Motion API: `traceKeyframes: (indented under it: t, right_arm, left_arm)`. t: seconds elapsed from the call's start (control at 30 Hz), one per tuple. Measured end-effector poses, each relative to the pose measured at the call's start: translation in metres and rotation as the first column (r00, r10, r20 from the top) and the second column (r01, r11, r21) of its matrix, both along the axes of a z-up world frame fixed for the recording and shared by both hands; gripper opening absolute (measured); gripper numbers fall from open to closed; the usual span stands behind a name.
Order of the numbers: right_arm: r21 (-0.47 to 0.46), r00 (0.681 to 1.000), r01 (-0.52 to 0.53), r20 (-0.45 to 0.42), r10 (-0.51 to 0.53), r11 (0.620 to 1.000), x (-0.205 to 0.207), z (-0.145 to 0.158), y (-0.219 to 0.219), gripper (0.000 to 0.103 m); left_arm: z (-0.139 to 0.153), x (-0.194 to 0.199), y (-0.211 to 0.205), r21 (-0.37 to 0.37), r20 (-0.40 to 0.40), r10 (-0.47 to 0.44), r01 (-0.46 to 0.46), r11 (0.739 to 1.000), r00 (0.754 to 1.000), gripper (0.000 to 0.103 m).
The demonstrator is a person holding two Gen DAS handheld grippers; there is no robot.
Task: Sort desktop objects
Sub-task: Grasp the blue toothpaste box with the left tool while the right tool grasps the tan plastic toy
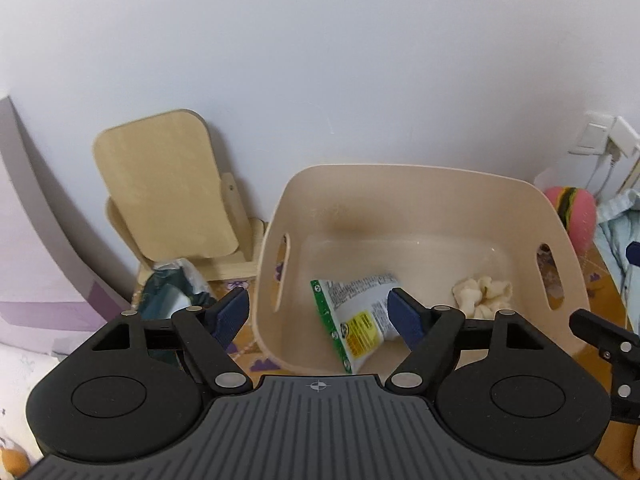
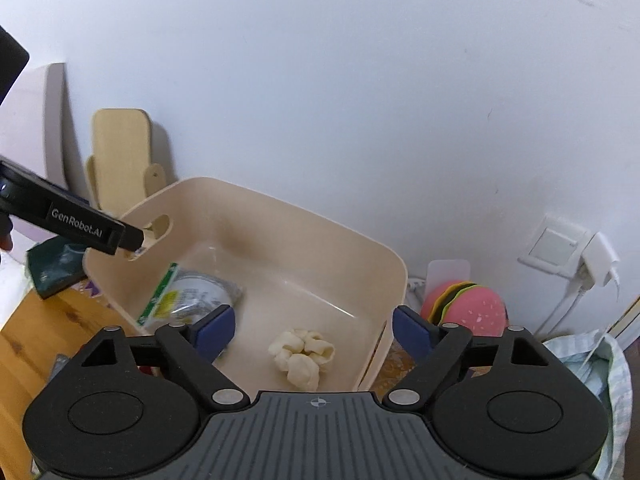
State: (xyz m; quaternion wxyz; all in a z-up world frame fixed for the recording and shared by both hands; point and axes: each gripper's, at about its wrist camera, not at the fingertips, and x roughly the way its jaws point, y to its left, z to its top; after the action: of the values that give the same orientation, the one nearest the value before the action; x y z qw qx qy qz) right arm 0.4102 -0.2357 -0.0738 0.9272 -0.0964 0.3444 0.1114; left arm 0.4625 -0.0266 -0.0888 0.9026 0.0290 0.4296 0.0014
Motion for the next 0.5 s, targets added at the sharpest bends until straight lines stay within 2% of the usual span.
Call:
traceKeyframes:
  t: [0.03,0.17,0.37,0.5]
  right_arm:
    - [0.003,1.0,-0.008,0.005,0.008,1.0,-0.007,0.001,0.001,0.096]
    - [0.013,0.998,-0.067,-0.013,0.068,0.998,-0.036,0.0,0.007,0.103]
    - [0.015,0.988,-0.128,-0.087,0.129,0.992,-0.074,-0.018,0.022,0.103]
    - [0.078,0.973,-0.094,-0.201,0.108,0.992,-0.094,-0.034,0.031,0.103]
  left_arm:
    - [0.003,-0.009,0.001,0.001,-0.001,-0.008,0.008,1.0,1.0,0.078]
    - [0.002,-0.041,0.008,0.012,-0.022,-0.034,0.034,0.999,0.999,0.078]
    - [-0.017,-0.083,0.02,0.004,-0.081,-0.039,0.039,0.999,0.996,0.078]
    - [-0.039,-0.106,0.027,-0.003,-0.137,-0.012,0.012,1.0,0.99,0.078]
